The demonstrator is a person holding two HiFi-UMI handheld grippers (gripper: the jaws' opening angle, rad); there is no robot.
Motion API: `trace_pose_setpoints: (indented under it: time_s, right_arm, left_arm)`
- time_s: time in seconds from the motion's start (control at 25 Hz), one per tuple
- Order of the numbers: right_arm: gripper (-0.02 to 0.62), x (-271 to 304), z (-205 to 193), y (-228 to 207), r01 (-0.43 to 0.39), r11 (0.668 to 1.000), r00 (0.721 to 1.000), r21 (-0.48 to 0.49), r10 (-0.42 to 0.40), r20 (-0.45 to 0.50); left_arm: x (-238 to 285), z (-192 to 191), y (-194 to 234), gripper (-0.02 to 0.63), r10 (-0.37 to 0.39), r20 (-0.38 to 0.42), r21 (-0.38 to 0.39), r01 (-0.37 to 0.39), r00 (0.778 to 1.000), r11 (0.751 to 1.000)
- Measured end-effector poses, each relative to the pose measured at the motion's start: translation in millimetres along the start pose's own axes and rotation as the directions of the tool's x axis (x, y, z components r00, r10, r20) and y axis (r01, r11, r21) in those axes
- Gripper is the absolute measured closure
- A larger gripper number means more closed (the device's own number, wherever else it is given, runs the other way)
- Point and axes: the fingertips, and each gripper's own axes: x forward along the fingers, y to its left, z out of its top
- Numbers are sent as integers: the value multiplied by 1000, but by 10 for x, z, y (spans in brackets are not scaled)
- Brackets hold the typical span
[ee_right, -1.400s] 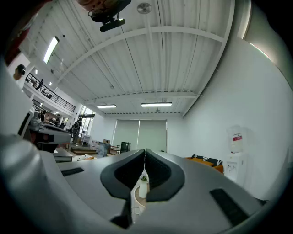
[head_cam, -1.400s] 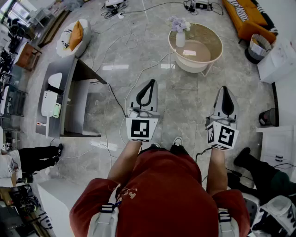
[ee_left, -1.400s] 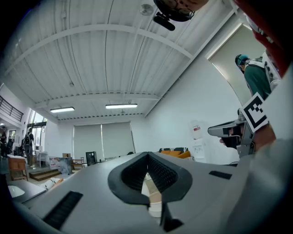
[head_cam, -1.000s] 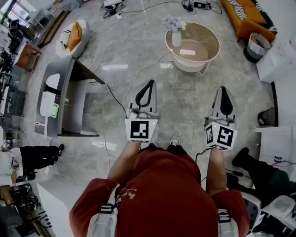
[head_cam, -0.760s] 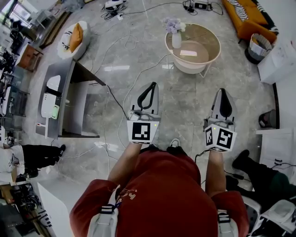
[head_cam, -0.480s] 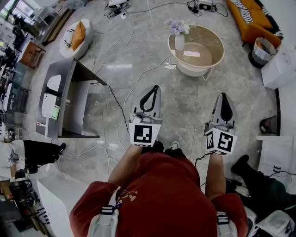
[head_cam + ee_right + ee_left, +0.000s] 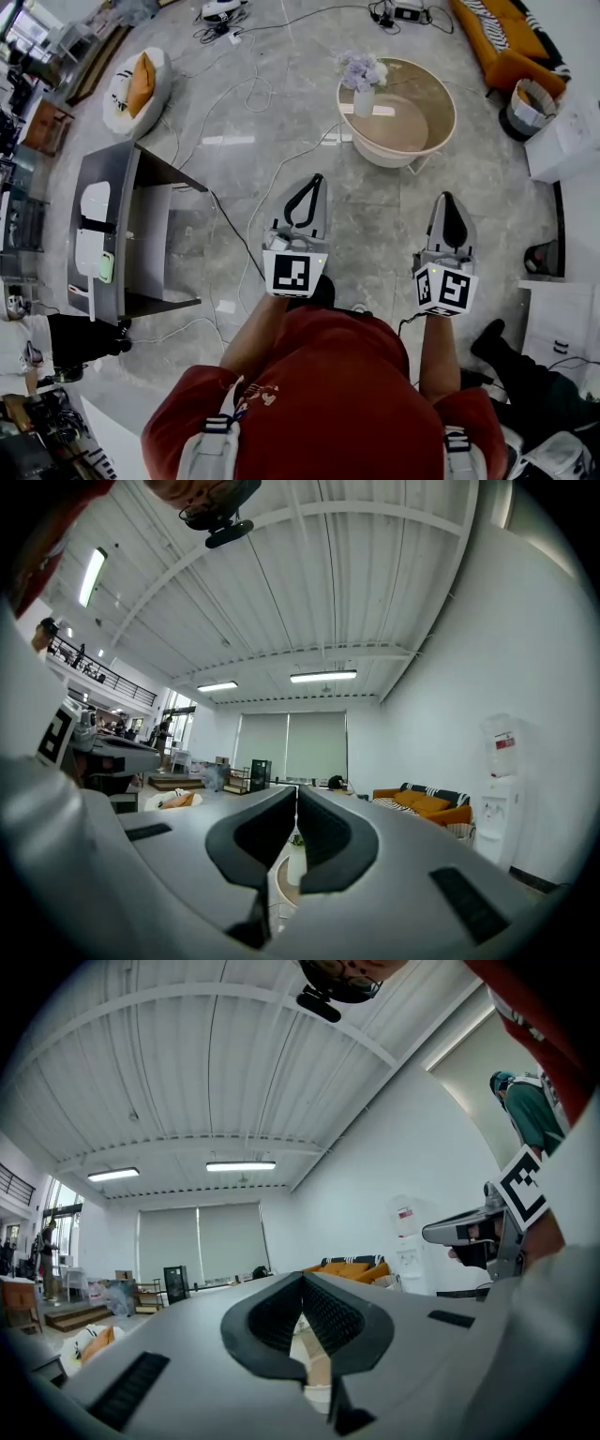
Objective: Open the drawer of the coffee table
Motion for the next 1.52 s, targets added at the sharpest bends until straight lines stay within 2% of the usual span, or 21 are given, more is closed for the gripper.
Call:
trace_pose_setpoints:
  time_s: [0.32,0.56,0.72,0.96,1.04,1.16,1.28,1.52]
  right_arm:
    - [572,837,-85,548,93,996,995,2,-93,-46]
    - [572,1252,-194,685,130,992,989,-10,-130,-75]
    - [572,1486,-277,551,158,987,984,-14,-159,-81]
    - [572,1884,-453,113,207,978,975,12,-205,-82]
    - [572,2008,-577,-42,220,975,972,23,-217,-93]
    - [572,2116,-791,-265,245,968,965,47,-239,-107]
    - [572,2238,-959,-495,277,960,956,45,-271,-112]
    - [572,2393,-1387,-511,299,954,944,23,-292,-156]
  left_arm:
    - [652,-159,986,592,-80,23,-25,81,996,996]
    - [1105,-343,1329,591,-126,6,-43,126,992,991]
    - [1443,-438,1324,592,-159,-2,-43,159,987,986]
    - [2019,-417,1103,592,-215,26,-46,216,976,975]
    - [2185,-485,999,592,-231,36,-22,232,972,972]
    - [2419,-668,859,592,-232,3,23,232,973,973]
    - [2720,-887,700,592,-260,-47,2,261,964,965]
    - [3081,-1318,569,592,-337,-49,-30,336,940,941]
